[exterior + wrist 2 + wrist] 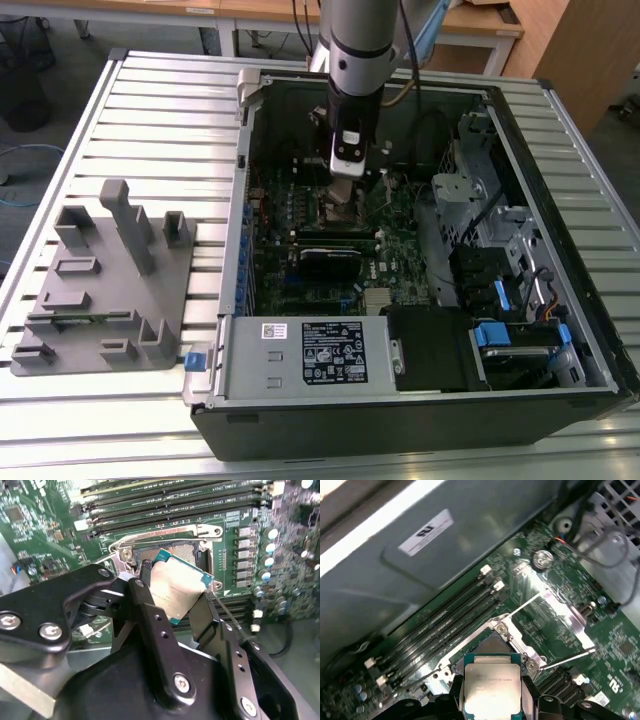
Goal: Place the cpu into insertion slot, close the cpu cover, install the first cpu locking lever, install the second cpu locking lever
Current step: 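Place the cpu into insertion slot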
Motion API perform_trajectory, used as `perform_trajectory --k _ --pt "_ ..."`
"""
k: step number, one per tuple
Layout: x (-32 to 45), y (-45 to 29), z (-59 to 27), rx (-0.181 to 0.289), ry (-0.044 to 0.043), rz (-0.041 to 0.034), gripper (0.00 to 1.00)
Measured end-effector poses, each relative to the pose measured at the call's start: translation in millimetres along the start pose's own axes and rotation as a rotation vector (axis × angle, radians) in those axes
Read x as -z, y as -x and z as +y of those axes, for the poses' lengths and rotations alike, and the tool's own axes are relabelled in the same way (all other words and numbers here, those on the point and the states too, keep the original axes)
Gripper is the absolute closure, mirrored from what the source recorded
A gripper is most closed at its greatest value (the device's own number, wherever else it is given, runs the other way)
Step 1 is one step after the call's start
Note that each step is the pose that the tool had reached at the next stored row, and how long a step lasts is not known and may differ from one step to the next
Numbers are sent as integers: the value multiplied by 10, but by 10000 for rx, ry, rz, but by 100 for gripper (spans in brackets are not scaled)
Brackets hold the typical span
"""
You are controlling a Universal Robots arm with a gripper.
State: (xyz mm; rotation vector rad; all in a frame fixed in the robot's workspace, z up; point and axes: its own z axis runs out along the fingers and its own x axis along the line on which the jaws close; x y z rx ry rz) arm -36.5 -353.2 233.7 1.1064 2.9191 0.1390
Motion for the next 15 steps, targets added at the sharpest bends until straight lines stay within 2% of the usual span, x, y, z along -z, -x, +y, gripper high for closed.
perform_trajectory --k 5,11,15 --pt "-9 0 -1 -841 12 -75 46" --pt "-10 0 -1 -870 14 -77 46" --pt "-18 0 -2 -1460 24 -130 46"
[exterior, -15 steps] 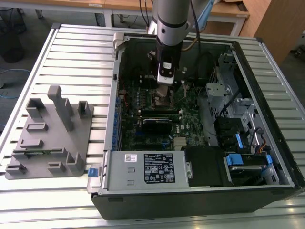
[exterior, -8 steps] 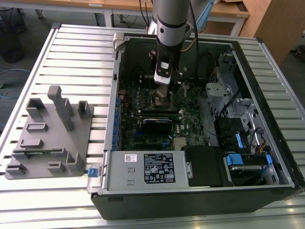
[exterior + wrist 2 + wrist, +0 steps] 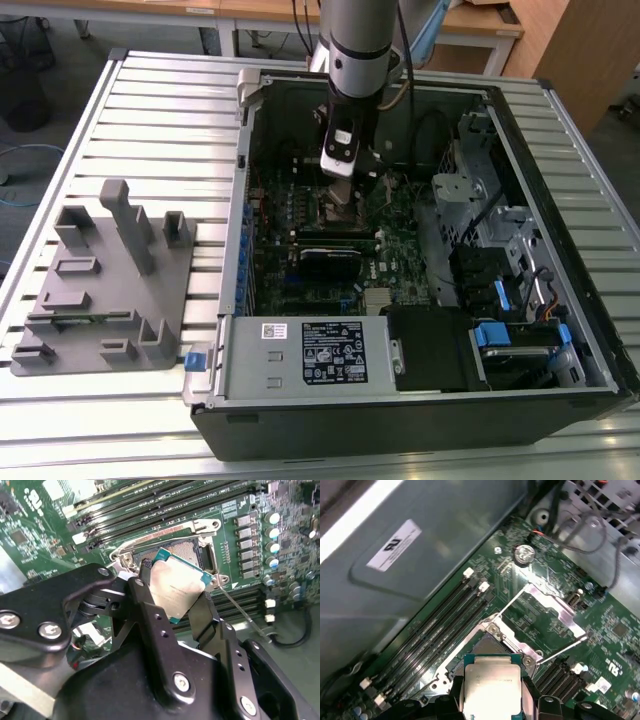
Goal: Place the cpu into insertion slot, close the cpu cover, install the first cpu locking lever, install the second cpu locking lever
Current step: 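Place the cpu into insertion slot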
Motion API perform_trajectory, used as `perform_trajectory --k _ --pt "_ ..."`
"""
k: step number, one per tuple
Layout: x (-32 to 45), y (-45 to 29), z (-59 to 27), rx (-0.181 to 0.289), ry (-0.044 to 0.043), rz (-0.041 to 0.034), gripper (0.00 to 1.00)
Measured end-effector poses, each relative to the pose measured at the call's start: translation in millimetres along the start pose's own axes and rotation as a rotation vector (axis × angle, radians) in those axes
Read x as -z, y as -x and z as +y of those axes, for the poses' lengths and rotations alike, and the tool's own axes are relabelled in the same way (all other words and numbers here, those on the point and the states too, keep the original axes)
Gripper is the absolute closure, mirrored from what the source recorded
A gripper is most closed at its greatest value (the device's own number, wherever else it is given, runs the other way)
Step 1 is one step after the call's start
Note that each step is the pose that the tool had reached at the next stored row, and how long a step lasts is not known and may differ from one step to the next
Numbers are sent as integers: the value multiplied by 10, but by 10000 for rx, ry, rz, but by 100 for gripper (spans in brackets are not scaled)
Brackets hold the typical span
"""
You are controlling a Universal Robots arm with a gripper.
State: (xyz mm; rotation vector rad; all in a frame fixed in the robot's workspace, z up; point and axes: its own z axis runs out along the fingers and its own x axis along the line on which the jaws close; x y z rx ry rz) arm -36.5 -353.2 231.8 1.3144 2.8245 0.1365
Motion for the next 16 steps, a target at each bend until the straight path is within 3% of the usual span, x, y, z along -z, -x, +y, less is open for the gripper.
perform_trajectory --k 16 --pt "-39 1 -4 -2896 44 -260 46"
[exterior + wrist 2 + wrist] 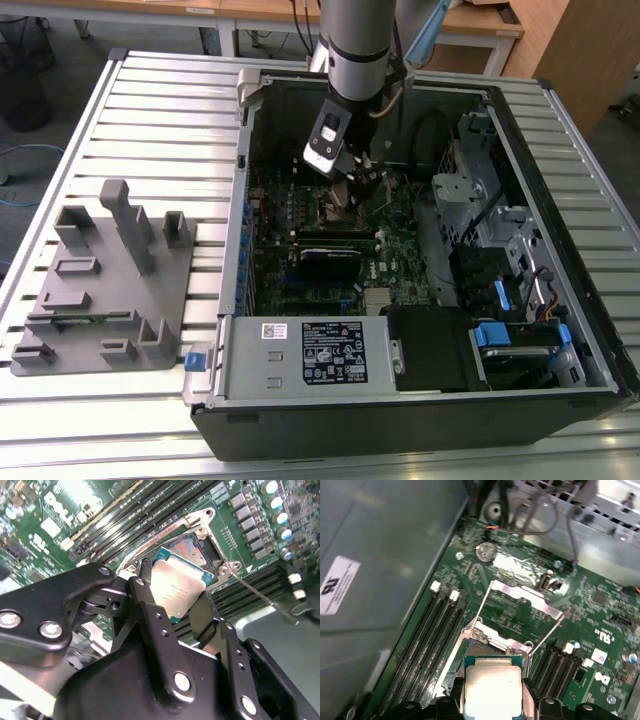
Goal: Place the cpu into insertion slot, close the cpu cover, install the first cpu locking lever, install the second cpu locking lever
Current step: 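Place the cpu into insertion slot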
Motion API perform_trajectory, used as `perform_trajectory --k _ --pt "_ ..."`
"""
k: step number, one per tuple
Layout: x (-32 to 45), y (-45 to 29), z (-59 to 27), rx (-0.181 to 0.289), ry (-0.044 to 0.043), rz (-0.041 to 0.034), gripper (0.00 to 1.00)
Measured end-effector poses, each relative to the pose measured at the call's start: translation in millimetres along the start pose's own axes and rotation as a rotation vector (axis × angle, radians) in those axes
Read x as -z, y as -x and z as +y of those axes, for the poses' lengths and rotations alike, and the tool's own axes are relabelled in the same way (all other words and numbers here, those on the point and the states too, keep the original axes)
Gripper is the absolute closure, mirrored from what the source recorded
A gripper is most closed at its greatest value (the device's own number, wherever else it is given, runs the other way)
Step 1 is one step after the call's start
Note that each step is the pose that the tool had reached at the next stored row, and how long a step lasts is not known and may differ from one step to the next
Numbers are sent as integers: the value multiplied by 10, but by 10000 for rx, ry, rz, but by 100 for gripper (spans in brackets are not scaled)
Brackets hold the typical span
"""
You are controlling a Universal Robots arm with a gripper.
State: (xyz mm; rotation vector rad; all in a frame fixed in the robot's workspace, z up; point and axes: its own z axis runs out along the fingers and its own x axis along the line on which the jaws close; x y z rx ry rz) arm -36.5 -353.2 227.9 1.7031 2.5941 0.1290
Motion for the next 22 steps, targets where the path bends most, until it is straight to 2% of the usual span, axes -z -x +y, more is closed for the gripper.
perform_trajectory --k 6,12,15,22 --pt "-6 0 0 -867 15 -75 46" --pt "-6 -4 1 -894 15 -79 46" --pt "-7 -15 6 -1061 18 -93 46" --pt "-14 -17 6 -2078 33 -186 46"
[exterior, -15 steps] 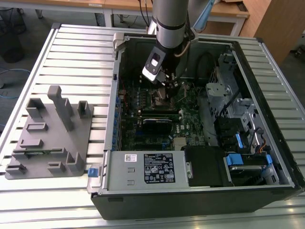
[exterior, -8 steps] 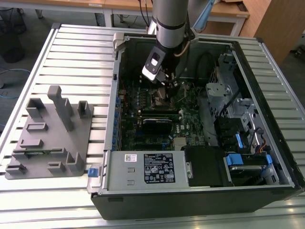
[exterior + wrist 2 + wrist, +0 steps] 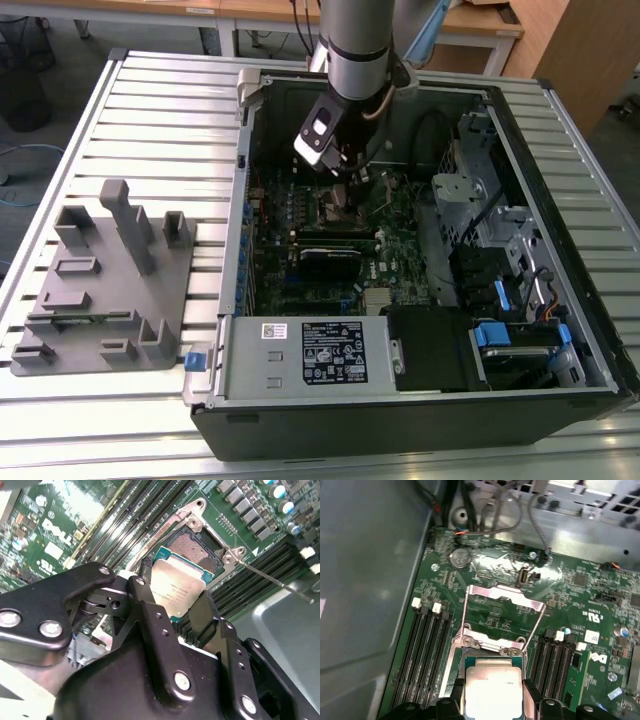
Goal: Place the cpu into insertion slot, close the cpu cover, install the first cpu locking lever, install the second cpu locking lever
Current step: 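Place the cpu into insertion slot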
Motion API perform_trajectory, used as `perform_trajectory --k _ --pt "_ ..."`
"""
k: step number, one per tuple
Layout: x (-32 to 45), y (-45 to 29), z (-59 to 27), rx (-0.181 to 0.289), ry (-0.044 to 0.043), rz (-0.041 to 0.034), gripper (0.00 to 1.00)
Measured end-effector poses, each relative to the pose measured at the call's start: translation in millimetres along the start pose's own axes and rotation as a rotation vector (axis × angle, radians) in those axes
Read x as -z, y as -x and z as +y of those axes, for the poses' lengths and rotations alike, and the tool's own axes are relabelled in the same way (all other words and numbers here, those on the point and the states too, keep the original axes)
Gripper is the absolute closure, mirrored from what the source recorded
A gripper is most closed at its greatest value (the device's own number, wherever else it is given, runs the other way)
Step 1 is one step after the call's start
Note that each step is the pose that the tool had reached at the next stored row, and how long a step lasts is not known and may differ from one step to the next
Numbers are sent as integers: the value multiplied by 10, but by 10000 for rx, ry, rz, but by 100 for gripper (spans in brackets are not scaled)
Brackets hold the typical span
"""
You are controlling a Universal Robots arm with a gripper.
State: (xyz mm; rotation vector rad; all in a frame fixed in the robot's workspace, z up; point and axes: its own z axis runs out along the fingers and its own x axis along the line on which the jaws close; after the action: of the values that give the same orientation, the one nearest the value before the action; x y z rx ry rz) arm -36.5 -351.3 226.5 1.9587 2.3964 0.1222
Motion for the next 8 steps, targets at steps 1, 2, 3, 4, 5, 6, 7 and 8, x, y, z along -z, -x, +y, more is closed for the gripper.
perform_trajectory --k 1,2,3,4,5,6,7,8 --pt "-1 0 0 -157 3 -14 46" --pt "-2 0 0 -315 6 -27 46" --pt "-3 0 0 -465 8 -41 46" --pt "-4 0 0 -594 11 -52 46" --pt "-4 0 0 -637 11 -54 46" --pt "-3 0 0 -638 11 -56 46" --pt "-4 0 0 -639 12 -56 46" --pt "-4 0 0 -641 12 -56 46"
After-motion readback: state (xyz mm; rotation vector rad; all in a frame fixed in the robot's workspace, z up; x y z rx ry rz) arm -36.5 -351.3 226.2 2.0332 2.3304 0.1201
